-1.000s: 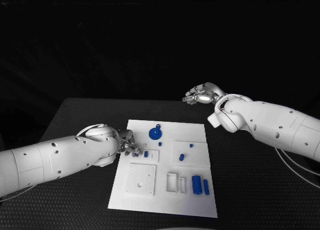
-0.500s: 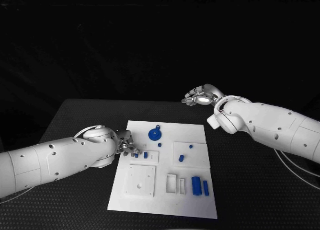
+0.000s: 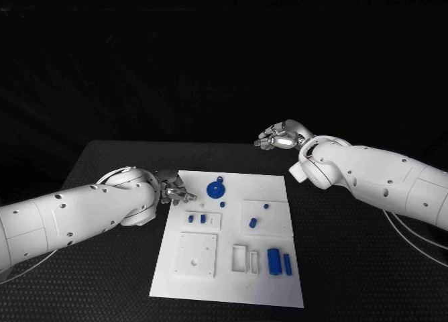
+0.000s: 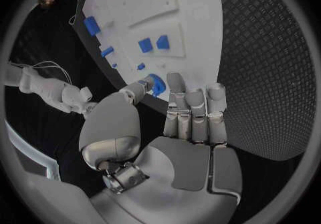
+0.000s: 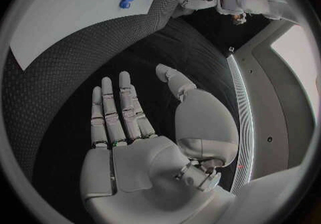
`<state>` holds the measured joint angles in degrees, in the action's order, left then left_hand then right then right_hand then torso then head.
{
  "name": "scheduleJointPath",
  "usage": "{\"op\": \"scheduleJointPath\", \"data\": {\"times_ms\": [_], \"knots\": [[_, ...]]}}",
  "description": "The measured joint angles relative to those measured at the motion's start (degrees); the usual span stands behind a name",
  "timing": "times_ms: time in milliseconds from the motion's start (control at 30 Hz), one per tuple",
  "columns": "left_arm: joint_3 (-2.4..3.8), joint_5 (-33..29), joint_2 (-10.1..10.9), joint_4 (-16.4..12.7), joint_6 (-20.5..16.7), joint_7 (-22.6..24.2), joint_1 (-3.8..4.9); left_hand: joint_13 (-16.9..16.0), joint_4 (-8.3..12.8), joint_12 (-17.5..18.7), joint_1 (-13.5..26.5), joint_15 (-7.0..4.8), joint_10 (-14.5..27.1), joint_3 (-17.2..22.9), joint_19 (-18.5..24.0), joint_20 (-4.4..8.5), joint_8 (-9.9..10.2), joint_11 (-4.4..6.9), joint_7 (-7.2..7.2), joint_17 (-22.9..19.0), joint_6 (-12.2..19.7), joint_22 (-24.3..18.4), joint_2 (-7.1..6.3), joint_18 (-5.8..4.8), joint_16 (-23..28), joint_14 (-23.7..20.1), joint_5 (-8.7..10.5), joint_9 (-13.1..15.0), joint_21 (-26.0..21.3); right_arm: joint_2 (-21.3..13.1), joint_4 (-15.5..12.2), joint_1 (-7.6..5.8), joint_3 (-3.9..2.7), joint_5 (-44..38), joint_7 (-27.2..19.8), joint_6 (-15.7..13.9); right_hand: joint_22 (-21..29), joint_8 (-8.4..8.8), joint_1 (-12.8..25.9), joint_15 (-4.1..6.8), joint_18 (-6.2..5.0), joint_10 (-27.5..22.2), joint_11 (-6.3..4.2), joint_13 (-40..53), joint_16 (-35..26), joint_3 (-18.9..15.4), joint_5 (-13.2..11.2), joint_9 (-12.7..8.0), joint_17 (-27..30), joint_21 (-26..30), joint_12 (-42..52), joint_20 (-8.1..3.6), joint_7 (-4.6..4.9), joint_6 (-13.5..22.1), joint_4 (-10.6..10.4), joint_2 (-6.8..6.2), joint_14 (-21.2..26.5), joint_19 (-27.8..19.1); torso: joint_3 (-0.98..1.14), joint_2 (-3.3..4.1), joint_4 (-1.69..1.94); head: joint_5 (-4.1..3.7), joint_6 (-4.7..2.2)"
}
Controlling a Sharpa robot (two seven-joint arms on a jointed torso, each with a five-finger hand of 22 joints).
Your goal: Assemble the parts on the task board
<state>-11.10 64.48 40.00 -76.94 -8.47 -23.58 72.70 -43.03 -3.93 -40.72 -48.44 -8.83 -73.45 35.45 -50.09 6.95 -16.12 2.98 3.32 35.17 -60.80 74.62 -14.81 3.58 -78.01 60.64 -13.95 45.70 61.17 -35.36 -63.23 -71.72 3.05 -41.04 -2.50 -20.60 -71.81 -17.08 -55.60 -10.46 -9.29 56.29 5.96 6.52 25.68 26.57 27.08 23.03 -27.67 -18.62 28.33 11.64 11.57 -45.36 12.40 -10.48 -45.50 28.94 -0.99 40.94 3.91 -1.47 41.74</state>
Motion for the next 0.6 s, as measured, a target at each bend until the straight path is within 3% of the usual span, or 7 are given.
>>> {"op": "scheduleJointPath", "data": {"times_ms": [33,133,200,333,433,600], "knots": [[0.05,-0.92,-0.04,0.16,-0.97,0.79,0.17,0.93,0.61,1.83,-0.83,0.71,1.69,-0.09,1.44,-0.36,0.34,-0.64,0.69,-0.64,0.78,-0.43,0.31,-0.01,1.54,-1.53,0.02,-0.2,-1.24,-0.01,0.04,0.0,0.0,0.0,0.0,0.0,0.0,0.0,0.0,0.0,0.0,0.0,0.0,-0.02,0.0,0.0,0.0,0.0,0.0,0.0,0.0,0.0,0.0,0.0,0.0,0.0,0.0,0.0,0.02,0.0,0.0,-0.03,-0.02],[0.07,-3.67,-0.5,0.64,-4.04,3.66,0.3,3.96,2.98,7.42,-4.91,2.82,4.38,-0.24,4.42,-1.52,0.86,-2.21,2.16,-2.21,2.6,-1.62,0.61,-1.39,5.46,-4.51,0.25,-1.18,-4.66,0.01,0.15,0.0,0.0,0.01,0.0,0.01,0.0,0.0,0.0,0.0,0.0,0.0,0.0,-0.06,0.0,0.0,0.0,0.0,0.0,0.0,0.0,0.0,0.0,0.0,0.0,0.0,0.0,0.0,0.03,0.0,0.0,-0.09,-0.17],[0.04,-5.12,-1.05,0.97,-5.48,5.47,0.3,5.25,4.39,9.86,-6.92,3.35,4.96,-0.4,4.94,-1.92,0.94,-2.79,2.51,-2.68,3.1,-1.95,0.92,-1.38,6.75,-5.24,0.25,-1.68,-5.64,0.03,0.19,0.0,0.0,0.01,0.0,0.02,0.0,0.0,0.0,0.0,0.0,0.0,0.0,-0.06,0.0,0.0,0.0,0.0,0.0,0.0,0.0,0.0,0.01,0.01,0.0,0.0,0.0,0.0,0.05,0.01,-0.01,-0.16,-0.25],[-0.02,-7.0,-2.78,2.33,-7.27,9.0,0.27,7.95,9.89,15.22,-13.29,4.64,5.8,-0.2,5.9,-2.04,1.52,-4.03,3.11,-3.33,4.3,-2.27,2.13,-1.39,9.03,-6.05,0.75,-2.85,-7.17,0.03,0.24,0.0,0.0,0.02,0.0,0.04,-0.05,0.0,0.0,0.0,0.0,0.0,0.0,-0.06,0.0,0.0,0.0,0.0,0.0,0.0,0.07,0.0,-0.02,-0.02,0.0,0.0,0.0,0.0,0.06,0.04,-0.02,-0.33,-0.42],[-0.09,-7.19,-3.96,3.33,-7.79,10.82,0.26,9.41,12.17,18.46,-15.34,5.2,5.39,-0.22,6.09,-2.23,1.58,-4.63,3.38,-3.54,4.57,-2.32,2.65,-1.39,10.14,-6.16,0.94,-3.64,-7.96,0.04,0.27,0.0,0.0,0.02,-0.01,0.04,-0.05,0.0,0.0,0.0,0.0,0.0,0.0,-0.06,0.0,0.0,0.0,0.0,0.0,0.0,0.23,0.0,-0.07,-0.07,0.0,0.0,0.0,0.0,0.07,0.04,-0.03,-0.41,-0.54],[-0.3,-6.18,-5.9,5.34,-8.1,14.0,0.2,12.23,15.42,24.57,-18.21,5.97,5.68,0.3,6.09,-2.24,2.05,-5.8,3.02,-3.54,5.44,-2.32,3.54,-1.39,11.46,-6.39,4.3,-5.13,-8.82,0.22,0.29,0.0,0.0,0.03,-0.01,0.07,-0.05,0.0,0.0,0.0,0.0,0.0,0.0,-0.11,0.0,0.0,0.0,0.0,-0.01,0.0,0.23,0.0,-0.08,-0.08,0.0,0.0,-0.01,0.0,0.06,0.06,-0.03,-0.52,-0.69]]}}
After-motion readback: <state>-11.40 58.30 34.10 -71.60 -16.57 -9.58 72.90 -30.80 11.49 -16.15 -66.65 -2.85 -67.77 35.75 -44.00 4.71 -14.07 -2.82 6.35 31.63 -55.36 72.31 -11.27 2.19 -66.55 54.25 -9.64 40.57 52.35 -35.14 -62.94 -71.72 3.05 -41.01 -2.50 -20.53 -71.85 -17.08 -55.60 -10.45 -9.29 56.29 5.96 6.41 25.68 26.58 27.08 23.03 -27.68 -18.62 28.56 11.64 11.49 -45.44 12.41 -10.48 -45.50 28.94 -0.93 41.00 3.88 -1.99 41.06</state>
